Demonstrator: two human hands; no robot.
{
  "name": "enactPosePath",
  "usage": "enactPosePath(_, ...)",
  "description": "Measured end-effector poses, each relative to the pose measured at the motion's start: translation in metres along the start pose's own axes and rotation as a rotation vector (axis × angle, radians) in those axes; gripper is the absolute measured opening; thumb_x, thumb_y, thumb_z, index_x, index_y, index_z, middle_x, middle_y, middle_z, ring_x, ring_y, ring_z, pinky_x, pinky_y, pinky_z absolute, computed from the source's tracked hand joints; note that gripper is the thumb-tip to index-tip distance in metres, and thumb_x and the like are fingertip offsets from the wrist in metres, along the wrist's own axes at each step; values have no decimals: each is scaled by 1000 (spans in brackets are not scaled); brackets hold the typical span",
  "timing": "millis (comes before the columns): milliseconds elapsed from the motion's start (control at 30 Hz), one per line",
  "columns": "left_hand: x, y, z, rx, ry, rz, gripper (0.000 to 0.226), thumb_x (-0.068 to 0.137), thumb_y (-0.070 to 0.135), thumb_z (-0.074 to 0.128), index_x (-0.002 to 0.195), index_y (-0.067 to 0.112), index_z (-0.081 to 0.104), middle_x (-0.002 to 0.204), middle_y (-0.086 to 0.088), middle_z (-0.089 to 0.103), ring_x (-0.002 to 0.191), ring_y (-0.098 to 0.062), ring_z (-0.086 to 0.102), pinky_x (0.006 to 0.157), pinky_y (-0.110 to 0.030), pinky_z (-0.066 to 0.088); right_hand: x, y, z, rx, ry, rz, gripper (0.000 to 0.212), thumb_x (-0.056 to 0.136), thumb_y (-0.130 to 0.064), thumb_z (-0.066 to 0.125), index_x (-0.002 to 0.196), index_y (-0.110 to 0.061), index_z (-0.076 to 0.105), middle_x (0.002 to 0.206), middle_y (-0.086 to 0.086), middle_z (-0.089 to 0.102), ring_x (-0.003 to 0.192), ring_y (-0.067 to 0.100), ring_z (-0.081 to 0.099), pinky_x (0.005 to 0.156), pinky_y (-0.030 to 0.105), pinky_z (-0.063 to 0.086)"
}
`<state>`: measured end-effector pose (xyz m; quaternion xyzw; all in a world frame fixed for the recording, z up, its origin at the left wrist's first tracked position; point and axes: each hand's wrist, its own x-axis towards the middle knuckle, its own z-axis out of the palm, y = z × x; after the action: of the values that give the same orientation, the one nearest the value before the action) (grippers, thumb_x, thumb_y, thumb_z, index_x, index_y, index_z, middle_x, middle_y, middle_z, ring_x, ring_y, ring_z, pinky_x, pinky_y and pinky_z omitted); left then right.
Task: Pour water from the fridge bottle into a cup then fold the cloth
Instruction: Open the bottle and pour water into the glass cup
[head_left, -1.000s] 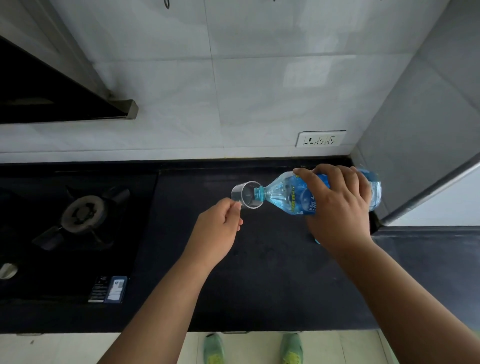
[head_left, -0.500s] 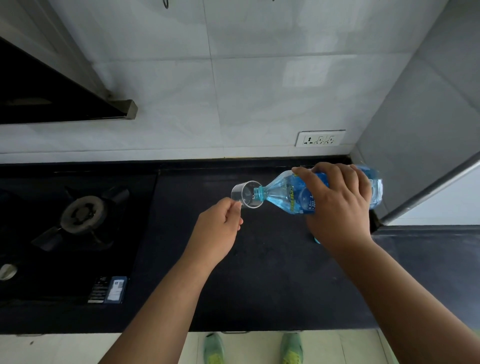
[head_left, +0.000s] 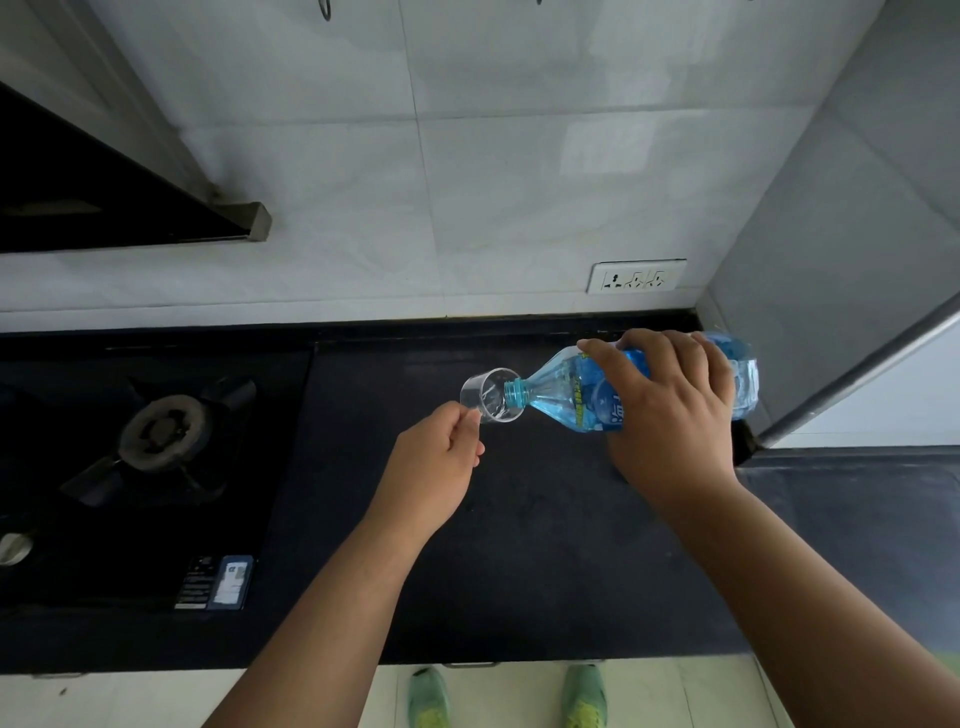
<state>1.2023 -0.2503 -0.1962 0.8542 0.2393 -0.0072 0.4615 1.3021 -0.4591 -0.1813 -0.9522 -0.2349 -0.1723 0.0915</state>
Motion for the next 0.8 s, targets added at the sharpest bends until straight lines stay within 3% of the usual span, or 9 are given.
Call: enactPosePath(800, 2, -3, 3, -24, -14, -14, 28, 109, 42, 43, 94, 31, 63, 87, 7, 72, 84, -7, 70, 84, -39, 62, 2, 0, -4, -40, -35, -29, 90, 62, -20, 88, 145, -33, 54, 139, 4, 55, 136, 33, 41, 121, 53, 20)
